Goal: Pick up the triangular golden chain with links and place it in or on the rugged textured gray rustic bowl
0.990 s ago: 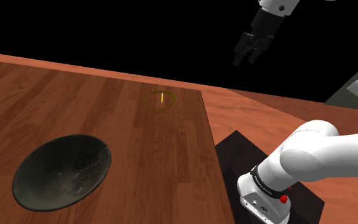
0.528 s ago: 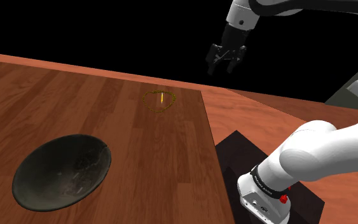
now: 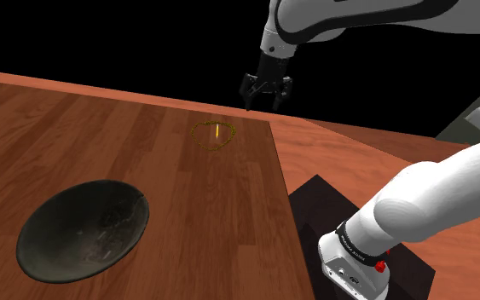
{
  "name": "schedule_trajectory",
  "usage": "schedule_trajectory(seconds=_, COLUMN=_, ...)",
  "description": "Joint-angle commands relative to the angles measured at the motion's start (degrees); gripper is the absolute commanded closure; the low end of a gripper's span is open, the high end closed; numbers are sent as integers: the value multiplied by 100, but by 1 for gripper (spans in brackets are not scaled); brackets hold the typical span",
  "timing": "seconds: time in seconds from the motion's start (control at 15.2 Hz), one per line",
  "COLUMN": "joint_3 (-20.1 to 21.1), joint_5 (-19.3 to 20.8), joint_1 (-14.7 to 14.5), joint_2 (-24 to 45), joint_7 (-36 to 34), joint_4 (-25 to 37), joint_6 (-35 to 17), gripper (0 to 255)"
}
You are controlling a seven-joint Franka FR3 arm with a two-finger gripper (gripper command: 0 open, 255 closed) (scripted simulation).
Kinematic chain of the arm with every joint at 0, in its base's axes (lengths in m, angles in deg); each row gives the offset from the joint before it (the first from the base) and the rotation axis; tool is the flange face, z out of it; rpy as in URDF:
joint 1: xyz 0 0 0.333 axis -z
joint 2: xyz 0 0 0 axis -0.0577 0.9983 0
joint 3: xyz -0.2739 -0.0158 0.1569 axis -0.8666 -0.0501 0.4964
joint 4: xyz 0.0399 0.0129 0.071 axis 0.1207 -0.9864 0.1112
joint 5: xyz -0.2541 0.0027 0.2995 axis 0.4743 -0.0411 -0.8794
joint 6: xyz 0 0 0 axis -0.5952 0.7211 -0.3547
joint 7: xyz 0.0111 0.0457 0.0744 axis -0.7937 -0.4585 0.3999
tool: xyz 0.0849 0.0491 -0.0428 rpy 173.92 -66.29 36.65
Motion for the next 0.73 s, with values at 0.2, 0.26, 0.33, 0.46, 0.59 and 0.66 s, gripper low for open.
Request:
schedule_trajectory(seconds=0.2, joint_3=197, joint_5=-34, joint_1=33, joint_2=1138, joint_7=-800, joint_4=469, joint_6=-456, gripper=0)
schedule_trajectory(seconds=0.26, joint_3=220, joint_5=-29, joint_1=33, joint_2=1373, joint_7=-952, joint_4=589, joint_6=-529, gripper=0)
schedule_trajectory(seconds=0.33, joint_3=238, joint_5=-22, joint_1=30, joint_2=1610, joint_7=-1101, joint_4=716, joint_6=-598, gripper=0)
schedule_trajectory(seconds=0.46, joint_3=249, joint_5=-14, joint_1=19, joint_2=1843, joint_7=-1233, joint_4=781, joint_6=-732, gripper=0)
schedule_trajectory(seconds=0.59, joint_3=254, joint_5=-11, joint_1=11, joint_2=1893, joint_7=-1237, joint_4=677, joint_6=-886, gripper=0)
schedule_trajectory(seconds=0.66, joint_3=257, joint_5=-9, joint_1=7, joint_2=1920, joint_7=-1239, joint_4=626, joint_6=-963, gripper=0)
